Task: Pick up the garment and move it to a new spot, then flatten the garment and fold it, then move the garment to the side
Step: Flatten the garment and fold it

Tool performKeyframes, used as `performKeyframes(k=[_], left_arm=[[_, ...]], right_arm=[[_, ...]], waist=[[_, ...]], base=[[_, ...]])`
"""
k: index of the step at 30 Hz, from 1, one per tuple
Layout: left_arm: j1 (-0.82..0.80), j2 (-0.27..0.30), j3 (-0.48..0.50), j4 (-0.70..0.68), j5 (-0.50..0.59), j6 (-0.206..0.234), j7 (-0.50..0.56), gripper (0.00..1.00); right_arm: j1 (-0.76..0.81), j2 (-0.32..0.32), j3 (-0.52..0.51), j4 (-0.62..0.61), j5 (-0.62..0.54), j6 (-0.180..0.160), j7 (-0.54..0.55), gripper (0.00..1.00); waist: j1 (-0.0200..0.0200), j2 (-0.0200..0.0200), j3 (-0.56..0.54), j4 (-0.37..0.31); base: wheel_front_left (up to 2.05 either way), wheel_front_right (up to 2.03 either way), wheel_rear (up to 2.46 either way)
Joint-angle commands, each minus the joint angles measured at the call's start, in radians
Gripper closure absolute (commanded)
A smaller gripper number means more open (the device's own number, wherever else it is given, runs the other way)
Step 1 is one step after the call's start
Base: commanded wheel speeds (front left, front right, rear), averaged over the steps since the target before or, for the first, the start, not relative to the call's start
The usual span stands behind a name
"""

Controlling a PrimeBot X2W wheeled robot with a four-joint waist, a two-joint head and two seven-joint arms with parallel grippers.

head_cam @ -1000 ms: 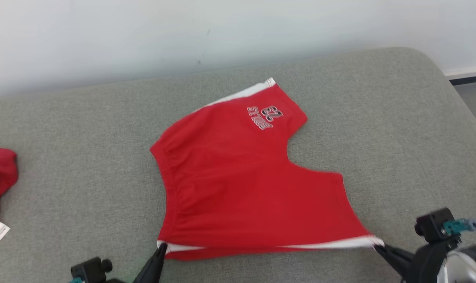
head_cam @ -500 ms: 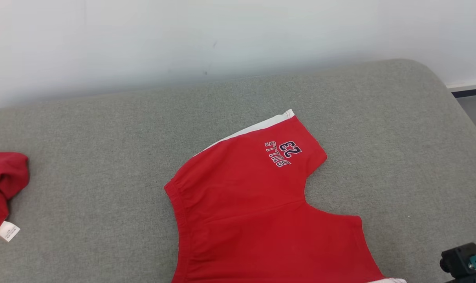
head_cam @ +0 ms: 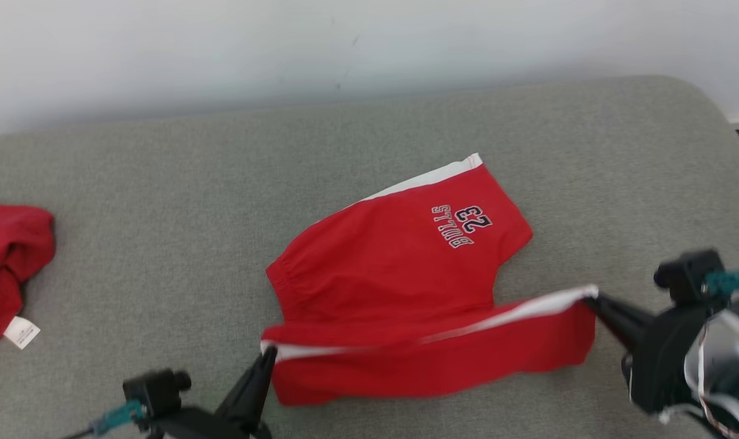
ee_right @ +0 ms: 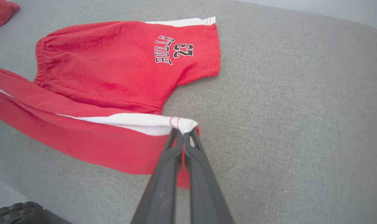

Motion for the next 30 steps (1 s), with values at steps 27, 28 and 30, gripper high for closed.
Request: performKeyframes(k=[27,28,30], left_arm=[[-0.444,-0.228,0.032,0.229,0.11,0.075,-0.04,1.0],[-0.448,-0.231,0.031,0.233,0.112,0.074,-0.04,1.0],[-0.454,-0.238,0.029,0.239,0.116,0.067,-0.044,0.0]], right_arm=[[-0.696,0.046,0.165,0.553,-0.136,-0.002,-0.322,1.0],[-0.703,0.051,0.166,0.567,-0.139,-0.002,-0.328,1.0],[-0.718,0.061,0.167,0.595,-0.143,-0.002,-0.335,0.54]], waist=[[-0.0001,0.0,0.274,0.171],[-0.0001,0.0,0.276,0.173],[-0.0001,0.0,0.278,0.176]], base=[[0.0,0.0,0.0],[0.0,0.0,0.0],[0.0,0.0,0.0]])
